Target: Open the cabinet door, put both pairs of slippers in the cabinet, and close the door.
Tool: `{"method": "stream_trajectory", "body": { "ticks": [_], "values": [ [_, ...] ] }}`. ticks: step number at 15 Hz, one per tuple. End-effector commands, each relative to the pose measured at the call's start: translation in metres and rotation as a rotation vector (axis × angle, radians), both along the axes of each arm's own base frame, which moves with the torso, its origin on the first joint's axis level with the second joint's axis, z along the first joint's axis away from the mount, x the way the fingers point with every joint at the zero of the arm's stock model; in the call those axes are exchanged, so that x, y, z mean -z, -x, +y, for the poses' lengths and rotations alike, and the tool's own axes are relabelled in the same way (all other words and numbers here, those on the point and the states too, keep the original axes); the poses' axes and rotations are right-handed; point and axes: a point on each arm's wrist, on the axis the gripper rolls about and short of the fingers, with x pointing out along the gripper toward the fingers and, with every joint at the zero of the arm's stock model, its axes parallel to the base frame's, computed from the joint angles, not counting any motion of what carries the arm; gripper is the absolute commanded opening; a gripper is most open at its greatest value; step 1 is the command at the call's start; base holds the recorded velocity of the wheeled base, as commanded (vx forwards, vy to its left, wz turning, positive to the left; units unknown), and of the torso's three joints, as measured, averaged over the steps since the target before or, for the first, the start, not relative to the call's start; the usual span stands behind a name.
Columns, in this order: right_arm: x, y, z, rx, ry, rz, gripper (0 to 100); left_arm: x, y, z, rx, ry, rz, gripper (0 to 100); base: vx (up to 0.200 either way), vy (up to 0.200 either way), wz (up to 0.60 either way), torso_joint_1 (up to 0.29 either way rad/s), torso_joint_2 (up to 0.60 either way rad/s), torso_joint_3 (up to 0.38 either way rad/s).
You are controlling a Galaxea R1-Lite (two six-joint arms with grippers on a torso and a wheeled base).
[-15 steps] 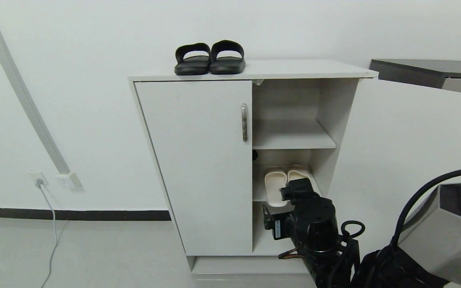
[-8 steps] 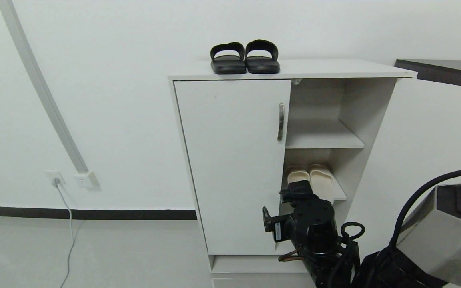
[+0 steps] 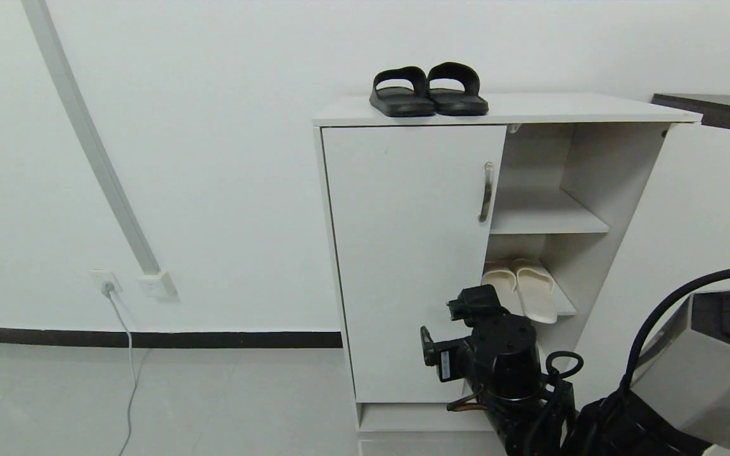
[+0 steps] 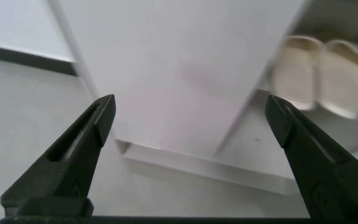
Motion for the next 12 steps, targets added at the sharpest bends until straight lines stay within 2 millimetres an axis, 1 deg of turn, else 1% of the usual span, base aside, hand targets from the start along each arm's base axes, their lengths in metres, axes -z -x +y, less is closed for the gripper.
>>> {"method": "stream_trajectory", "body": {
  "ticks": [1,12],
  "values": [
    [0.0012,0.0006,0.0000,-0.003,0.004,0.003,100,0.0000,0.0000,0.0000,0.000,0.001,0.000,0,0.000,0.000,0.00,0.000,0.00,0.000],
    [0.0043,0.0005,-0.0007,-0.004,0.023,0.008,100,0.0000,0.0000,0.0000,-0.001,0.001,0.000,0,0.000,0.000,0.00,0.000,0.00,0.000]
  ]
}}
